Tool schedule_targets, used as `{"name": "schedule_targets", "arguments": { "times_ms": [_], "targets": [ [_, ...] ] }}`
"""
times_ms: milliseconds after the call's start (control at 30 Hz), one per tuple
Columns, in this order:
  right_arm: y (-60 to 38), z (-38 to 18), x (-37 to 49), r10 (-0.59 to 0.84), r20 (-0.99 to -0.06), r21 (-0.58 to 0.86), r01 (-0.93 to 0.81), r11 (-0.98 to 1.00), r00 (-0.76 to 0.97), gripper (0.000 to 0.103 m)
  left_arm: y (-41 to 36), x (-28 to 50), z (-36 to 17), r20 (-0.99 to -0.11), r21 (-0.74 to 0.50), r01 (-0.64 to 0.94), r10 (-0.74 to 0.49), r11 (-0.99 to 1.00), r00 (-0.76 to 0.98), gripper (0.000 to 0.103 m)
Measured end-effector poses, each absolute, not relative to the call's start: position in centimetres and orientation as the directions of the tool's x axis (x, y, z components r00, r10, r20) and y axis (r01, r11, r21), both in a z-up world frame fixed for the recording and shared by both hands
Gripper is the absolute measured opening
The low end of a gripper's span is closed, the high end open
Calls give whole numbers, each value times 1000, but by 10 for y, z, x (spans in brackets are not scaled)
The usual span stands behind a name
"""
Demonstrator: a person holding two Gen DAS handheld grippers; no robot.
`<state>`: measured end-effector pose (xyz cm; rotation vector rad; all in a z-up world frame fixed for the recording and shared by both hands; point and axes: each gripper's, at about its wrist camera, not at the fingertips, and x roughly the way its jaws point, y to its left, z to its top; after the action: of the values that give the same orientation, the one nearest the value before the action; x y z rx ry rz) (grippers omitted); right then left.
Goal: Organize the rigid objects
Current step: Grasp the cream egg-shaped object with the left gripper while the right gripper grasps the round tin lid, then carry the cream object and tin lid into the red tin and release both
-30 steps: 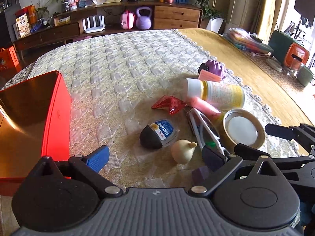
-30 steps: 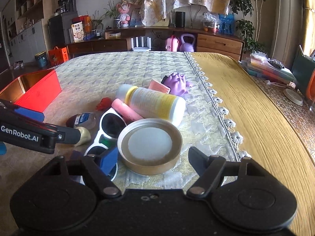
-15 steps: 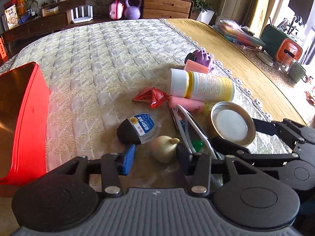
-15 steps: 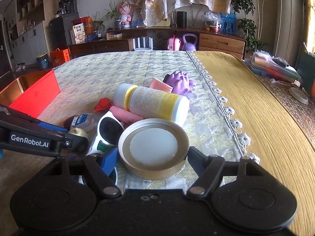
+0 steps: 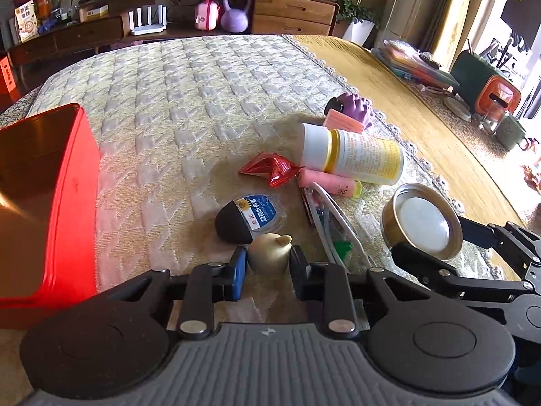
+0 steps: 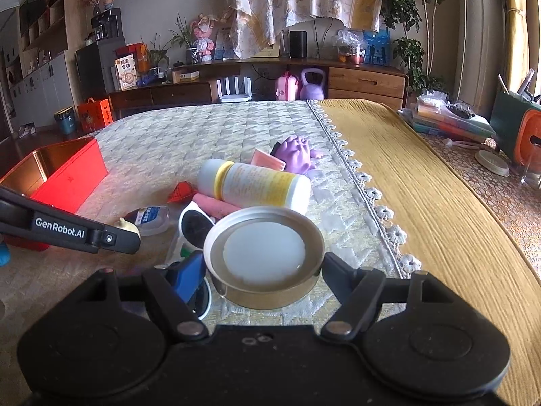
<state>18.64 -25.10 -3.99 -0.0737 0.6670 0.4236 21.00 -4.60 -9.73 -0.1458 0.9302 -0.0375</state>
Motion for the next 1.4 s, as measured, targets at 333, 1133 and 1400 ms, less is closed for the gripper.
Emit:
{"name": "schedule_targets", "arguments": {
  "times_ms": [333, 1133, 1400],
  "targets": [
    [-232, 7, 159, 393, -573, 47, -450, 892, 719, 75, -21, 175, -60, -766, -172, -58, -97, 983, 636, 27],
    [-66, 47, 161, 583, -587, 37, -701, 712, 561, 75, 142, 150, -17, -722, -147, -275, 87, 950, 687, 27],
    [-6, 27, 182, 578, -648, 12, -753, 658, 495, 75, 183, 182, -38, -748, -129, -315, 116, 940, 653, 27]
  ]
}}
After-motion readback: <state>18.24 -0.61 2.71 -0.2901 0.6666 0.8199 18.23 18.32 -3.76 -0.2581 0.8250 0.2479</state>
